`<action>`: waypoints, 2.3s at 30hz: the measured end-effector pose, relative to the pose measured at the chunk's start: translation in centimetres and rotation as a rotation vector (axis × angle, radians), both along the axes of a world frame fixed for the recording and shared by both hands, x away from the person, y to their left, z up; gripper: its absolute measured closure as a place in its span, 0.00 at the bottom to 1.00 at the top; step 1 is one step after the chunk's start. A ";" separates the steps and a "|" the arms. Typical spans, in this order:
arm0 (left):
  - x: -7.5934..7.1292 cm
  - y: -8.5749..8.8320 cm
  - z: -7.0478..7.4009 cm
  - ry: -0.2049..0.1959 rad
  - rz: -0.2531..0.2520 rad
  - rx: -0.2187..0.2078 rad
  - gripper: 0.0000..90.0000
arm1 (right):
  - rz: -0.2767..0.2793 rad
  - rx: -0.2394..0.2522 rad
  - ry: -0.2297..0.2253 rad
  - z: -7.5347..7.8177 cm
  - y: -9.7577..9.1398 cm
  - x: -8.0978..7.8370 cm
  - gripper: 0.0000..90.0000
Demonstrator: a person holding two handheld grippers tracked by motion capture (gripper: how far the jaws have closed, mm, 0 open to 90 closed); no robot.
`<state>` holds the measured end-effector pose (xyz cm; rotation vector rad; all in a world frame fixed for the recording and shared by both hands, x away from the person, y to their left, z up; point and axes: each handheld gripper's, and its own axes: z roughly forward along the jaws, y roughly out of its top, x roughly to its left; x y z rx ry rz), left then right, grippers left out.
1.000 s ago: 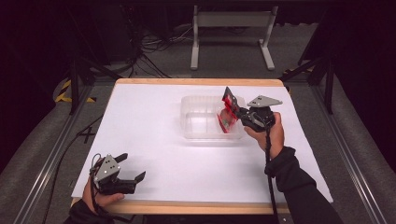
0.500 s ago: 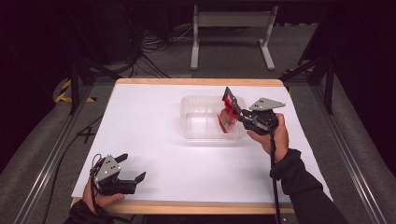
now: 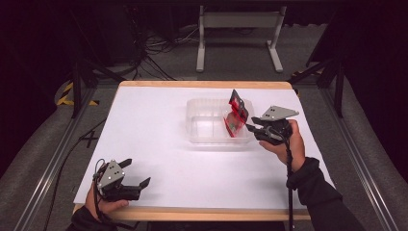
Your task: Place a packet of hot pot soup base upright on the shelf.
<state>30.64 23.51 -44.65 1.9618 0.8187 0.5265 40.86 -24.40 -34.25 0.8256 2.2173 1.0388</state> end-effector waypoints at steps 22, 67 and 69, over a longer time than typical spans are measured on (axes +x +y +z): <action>0.0 0.3 0.2 -0.015 0.004 -0.001 0.09 | 0.060 -0.159 0.009 -1.6 -2.7 -3.1 0.53; -0.1 0.1 0.3 -0.031 -0.004 0.028 0.08 | -0.054 0.005 -0.015 -9.2 -12.3 -9.9 0.16; -0.1 0.0 0.3 -0.033 -0.005 0.027 0.08 | -0.064 0.016 -0.016 -9.2 -12.6 -10.0 0.16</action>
